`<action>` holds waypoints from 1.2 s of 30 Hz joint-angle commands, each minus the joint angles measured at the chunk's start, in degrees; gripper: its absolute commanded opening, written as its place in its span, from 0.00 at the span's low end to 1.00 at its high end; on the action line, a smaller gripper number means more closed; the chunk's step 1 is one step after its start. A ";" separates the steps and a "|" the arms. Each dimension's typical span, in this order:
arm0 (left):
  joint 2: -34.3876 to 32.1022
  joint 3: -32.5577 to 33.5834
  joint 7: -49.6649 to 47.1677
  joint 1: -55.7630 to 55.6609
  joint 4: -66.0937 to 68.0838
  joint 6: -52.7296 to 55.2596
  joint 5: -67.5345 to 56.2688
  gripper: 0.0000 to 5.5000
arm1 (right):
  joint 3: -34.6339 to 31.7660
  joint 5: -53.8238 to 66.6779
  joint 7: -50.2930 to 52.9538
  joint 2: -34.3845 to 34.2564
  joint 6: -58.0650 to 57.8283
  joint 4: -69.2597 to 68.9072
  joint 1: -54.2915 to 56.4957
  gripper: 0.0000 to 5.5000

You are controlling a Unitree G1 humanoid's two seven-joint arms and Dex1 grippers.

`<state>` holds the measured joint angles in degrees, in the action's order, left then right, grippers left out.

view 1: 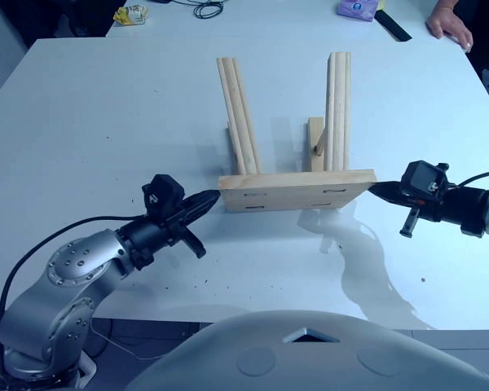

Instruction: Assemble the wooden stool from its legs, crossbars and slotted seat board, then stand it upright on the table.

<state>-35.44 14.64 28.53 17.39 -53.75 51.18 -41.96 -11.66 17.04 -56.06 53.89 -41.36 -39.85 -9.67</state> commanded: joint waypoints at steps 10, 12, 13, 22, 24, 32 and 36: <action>-0.79 -2.84 5.50 1.55 3.26 -5.78 -0.58 0.00 | 3.21 5.66 -3.32 -2.71 5.45 0.29 2.93 0.04; -0.96 -2.60 7.62 4.40 4.62 -8.15 0.43 0.05 | 3.55 3.74 -4.58 -1.77 8.46 3.27 1.91 0.07; -1.46 -2.77 9.15 6.07 5.66 -9.81 1.30 0.07 | 4.10 2.88 -5.39 -1.38 10.30 5.11 1.44 0.09; -8.38 -0.45 22.62 10.44 19.76 -22.01 8.20 0.27 | 8.80 -1.57 -14.12 2.64 25.59 20.39 2.00 0.29; -9.60 -0.80 24.97 9.82 22.78 -24.14 9.65 0.32 | 10.21 -1.95 -15.62 2.52 27.45 22.54 3.69 0.34; -9.64 -7.28 28.65 4.39 26.69 -29.73 14.48 0.47 | 14.58 -3.59 -15.58 0.06 30.13 29.45 9.45 0.52; -8.06 -11.69 28.10 -0.63 29.99 -34.57 18.81 0.47 | 16.70 -4.50 -16.03 -1.59 31.80 33.61 13.54 0.52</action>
<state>-44.22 5.49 56.73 20.05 -25.86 19.49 -26.54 3.87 13.33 -71.72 53.30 -11.02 -8.45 1.01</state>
